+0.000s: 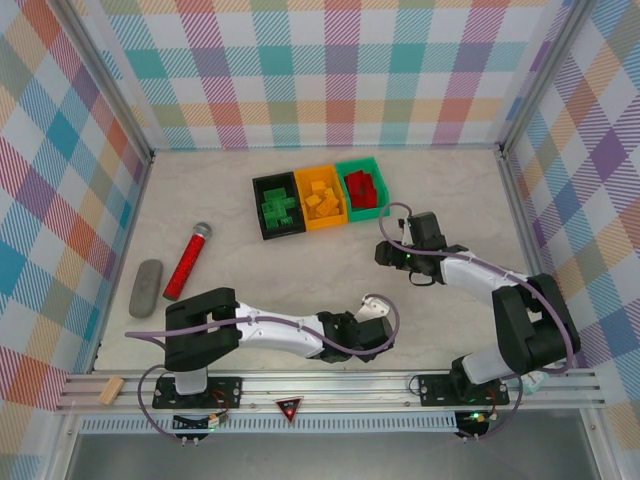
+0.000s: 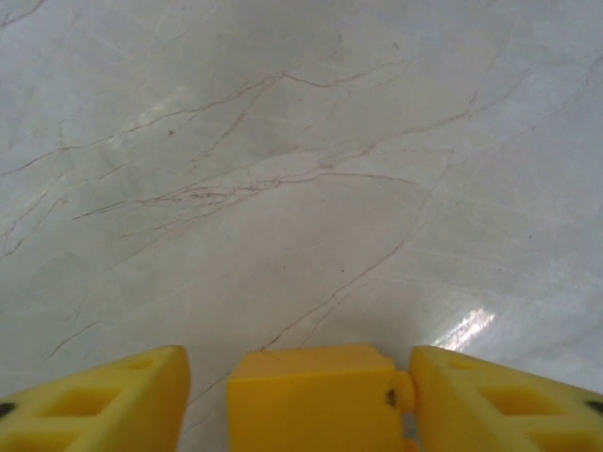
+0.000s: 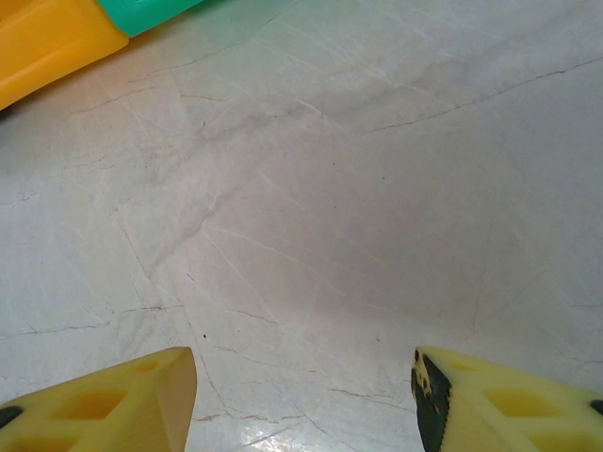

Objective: Sort the legos into containers by color
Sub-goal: Pick up the lego from the middle-left of the table, then place the lego in the container.

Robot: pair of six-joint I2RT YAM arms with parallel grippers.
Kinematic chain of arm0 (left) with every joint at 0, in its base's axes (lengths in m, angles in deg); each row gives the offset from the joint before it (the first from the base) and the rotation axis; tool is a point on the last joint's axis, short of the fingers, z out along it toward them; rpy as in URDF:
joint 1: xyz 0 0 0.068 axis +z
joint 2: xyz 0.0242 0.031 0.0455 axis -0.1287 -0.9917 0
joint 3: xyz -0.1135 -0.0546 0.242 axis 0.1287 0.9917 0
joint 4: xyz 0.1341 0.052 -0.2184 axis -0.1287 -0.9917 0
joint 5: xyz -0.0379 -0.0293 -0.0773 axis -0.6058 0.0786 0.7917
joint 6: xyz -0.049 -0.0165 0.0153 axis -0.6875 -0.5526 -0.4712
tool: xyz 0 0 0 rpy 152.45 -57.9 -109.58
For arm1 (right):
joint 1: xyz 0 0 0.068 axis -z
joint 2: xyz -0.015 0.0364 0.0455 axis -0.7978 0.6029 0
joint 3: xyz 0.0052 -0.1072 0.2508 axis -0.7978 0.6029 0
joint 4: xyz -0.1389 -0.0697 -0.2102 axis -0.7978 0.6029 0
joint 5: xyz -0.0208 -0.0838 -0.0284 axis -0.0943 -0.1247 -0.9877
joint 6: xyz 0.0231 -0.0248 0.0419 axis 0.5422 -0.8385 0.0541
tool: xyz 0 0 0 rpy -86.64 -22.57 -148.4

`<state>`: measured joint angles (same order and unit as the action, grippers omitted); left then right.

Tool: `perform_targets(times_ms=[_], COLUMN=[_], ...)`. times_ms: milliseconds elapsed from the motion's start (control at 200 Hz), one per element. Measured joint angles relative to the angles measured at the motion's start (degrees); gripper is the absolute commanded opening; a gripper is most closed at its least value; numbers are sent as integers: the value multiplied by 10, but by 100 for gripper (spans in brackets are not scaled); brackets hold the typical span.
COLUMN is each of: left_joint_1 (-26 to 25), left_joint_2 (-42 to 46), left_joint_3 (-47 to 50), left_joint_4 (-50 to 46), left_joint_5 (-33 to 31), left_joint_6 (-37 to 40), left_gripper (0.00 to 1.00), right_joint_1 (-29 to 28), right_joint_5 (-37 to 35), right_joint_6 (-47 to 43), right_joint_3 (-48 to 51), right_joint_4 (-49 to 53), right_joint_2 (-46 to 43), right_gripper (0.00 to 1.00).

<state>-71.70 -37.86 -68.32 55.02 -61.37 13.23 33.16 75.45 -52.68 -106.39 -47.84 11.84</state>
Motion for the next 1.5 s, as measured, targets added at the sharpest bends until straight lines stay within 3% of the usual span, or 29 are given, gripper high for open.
perform_targets(times_ms=[55,140,260,655,870,1100,1500], left_joint_1=[0,0,0,19,122,241,377], left_joint_2=[-2,-8,-11,-2,46,48,-98], left_joint_3=[0,0,0,-26,-42,-127,-334], left_joint_4=[0,0,2,-32,-32,-42,-75], left_joint_5=[6,14,13,-18,-14,12,51], left_joint_6=[-2,-9,-19,-9,16,58,140], left_gripper=[57,46,39,36,36,37,37], right_joint_1=[0,0,0,0,0,0,0], right_joint_5=[1,4,7,15,20,24,30], right_joint_6=[0,0,0,4,4,7,17], right_joint_3=[0,0,0,0,1,3,9], right_joint_4=[0,0,0,-12,-14,-18,-26], right_joint_2=[0,0,0,0,0,0,0], right_gripper=[63,63,63,63,63,63,63])
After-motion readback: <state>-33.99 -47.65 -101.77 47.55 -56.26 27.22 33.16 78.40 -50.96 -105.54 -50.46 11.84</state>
